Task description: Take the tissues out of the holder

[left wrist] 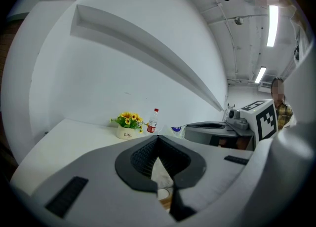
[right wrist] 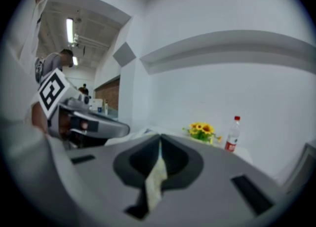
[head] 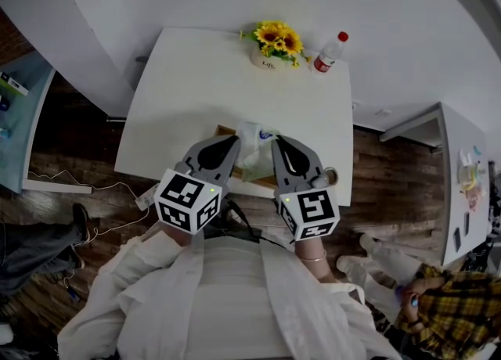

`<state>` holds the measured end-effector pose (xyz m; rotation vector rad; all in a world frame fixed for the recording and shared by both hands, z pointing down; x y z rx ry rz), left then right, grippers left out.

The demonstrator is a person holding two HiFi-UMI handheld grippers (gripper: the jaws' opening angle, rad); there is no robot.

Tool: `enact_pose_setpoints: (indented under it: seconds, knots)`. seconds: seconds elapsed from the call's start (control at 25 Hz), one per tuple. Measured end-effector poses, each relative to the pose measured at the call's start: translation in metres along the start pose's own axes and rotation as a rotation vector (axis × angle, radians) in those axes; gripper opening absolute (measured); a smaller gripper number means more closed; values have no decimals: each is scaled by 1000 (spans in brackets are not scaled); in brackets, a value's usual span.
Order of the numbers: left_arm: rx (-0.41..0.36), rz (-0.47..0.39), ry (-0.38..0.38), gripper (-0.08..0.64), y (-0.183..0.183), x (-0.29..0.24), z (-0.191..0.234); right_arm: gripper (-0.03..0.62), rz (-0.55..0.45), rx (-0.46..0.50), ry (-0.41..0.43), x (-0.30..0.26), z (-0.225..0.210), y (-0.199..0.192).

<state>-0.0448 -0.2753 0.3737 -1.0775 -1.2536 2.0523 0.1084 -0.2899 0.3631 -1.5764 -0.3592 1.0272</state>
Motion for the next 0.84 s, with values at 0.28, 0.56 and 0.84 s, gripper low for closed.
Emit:
enact_pose_setpoints:
  seconds: [0.28,0.56,0.84]
  knots:
    - [15,-8,-13,17,3,-1,-1,11,-14,-5,8,1,-3,3]
    - [16,-2,-10,17,-1,2,-1,11,-7,5,4,4,-2,1]
    - [23,-2,0,17,-6,9,3,11,-16,-7,-10,7,0,-1]
Point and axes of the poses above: the fingertips, and each gripper's own axes: x backward along the fingers, z to its left, y out of its top, the point moved 7 cm from there along x, backward along the fingers, and after that the axes turned 9 degrees about z, right-handed, at the moved point
